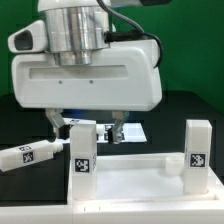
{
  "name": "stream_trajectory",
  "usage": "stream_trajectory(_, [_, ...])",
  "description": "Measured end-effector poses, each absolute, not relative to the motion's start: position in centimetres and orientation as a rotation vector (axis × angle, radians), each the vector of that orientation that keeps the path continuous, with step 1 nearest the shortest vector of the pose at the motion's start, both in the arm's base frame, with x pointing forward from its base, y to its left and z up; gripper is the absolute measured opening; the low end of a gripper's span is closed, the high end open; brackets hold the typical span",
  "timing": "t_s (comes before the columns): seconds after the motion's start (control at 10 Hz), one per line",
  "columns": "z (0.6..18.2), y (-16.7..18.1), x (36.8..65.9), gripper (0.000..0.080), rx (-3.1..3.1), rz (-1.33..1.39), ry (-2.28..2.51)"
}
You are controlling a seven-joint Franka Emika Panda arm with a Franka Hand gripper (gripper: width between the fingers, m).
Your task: Assemble desk
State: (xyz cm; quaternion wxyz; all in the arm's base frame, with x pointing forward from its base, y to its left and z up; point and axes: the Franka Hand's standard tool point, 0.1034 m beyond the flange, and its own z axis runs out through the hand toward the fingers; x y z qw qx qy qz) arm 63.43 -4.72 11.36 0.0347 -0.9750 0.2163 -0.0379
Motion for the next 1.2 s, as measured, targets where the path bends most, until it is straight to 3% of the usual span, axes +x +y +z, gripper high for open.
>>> stream_trajectory(0.1, [11.29, -4.66, 63.4, 0.0629, -3.012, -0.116, 0.61])
stream_trajectory(0.2, [11.29, -4.67, 63.39, 0.05, -3.012, -0.116, 0.611])
stream_trajectory(0.3, [11.29, -4.69, 63.39, 0.05, -3.012, -0.116, 0.613])
stream_trajectory(0.4, [11.27, -4.79, 63.37, 0.0289, -3.004, -0.115, 0.651])
stream_trajectory(0.6, [11.27, -4.94, 63.36, 0.0287, -2.932, -0.106, 0.905])
stream_trajectory(0.9, [11.25, -4.7, 63.19, 0.0287, -2.446, -0.045, 1.81])
stream_trajectory(1.2, [11.22, -4.79, 63.18, 0.0287, -2.277, -0.025, 1.998])
